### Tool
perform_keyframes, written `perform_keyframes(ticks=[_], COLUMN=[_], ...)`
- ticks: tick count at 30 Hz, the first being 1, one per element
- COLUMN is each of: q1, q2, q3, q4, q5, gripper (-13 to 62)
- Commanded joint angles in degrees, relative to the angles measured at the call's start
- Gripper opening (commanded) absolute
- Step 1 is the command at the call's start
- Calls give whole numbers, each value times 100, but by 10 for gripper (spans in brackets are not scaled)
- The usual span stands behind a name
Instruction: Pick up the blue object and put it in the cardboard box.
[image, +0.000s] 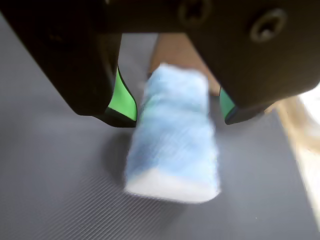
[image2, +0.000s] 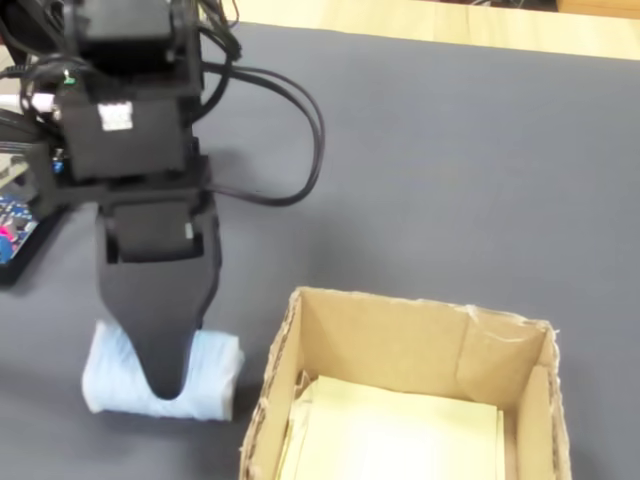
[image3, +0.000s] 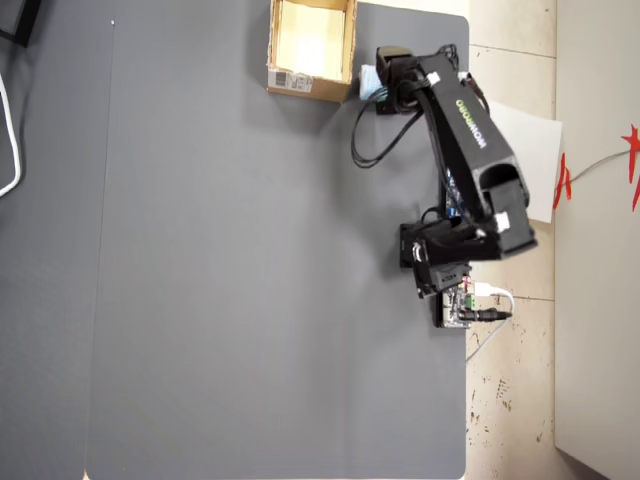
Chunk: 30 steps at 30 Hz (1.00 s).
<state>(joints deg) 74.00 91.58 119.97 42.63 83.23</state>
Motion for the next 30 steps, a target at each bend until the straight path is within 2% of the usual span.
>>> perform_keyframes(ticks=[1,4,14,30], q1=[97,167,185,-35], q2=[44,-35,431,2531], q3=[-334,-308,527,2373], q4=[-123,-185,-1591,-4465], q5=[132,255,290,949], gripper=[294,292,96,97])
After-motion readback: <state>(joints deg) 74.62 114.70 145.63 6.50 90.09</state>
